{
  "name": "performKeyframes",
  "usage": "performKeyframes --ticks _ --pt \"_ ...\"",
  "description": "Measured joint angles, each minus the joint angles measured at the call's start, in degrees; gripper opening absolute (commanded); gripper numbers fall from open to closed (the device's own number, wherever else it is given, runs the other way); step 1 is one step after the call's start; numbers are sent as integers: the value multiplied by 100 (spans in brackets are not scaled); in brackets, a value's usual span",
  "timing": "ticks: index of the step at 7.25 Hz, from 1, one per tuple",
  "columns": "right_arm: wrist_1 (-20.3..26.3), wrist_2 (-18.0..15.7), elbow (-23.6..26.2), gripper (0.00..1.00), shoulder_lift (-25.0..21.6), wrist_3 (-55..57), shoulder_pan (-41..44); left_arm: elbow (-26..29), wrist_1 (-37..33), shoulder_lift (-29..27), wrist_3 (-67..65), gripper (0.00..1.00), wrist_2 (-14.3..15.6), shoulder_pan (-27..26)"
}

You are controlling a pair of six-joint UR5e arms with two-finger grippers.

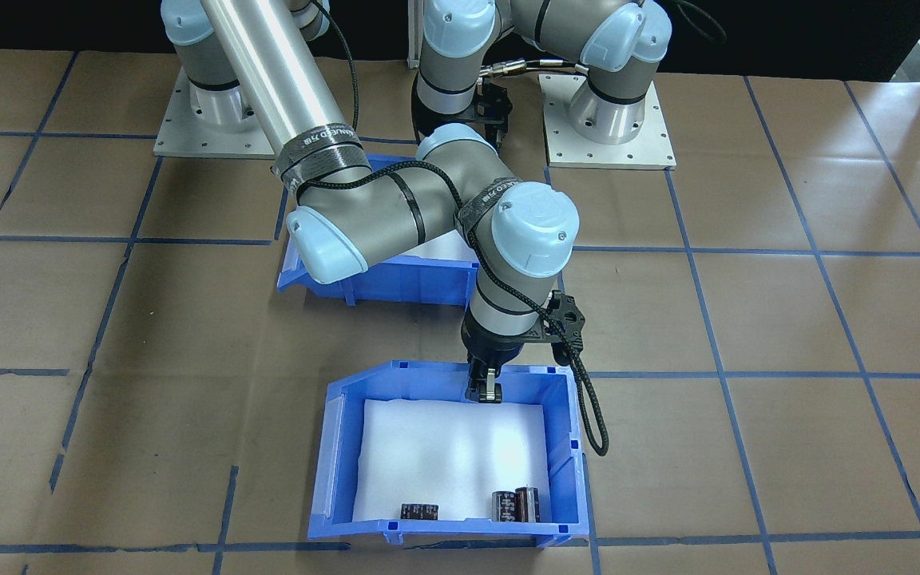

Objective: Place button box in front

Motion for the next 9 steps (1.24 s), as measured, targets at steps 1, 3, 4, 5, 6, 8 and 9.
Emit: performKeyframes --ticks 1,3,4,5,6,8,9 --pt "7 -6 -24 2 -37 -96 -21 0 55 -71 0 84 13 1" --pt "36 -16 26 2 -284 -437 -234 -8 230 -216 0 61 21 -1" --pt "114 -4 61 2 -490 -614 -464 -12 261 -243 21 38 18 -2" --pt "278 4 81 2 -716 -812 -716 -15 277 -250 70 22 12 -2" --pt "478 -3 92 2 -920 -1028 -977 -17 294 -221 122 7 0 -3" --pt "763 0 115 2 -1257 -1660 -1594 -8 389 7 250 0 6 41" --pt "861 12 160 1 -1431 -1967 -1945 4 391 182 558 0 90 178"
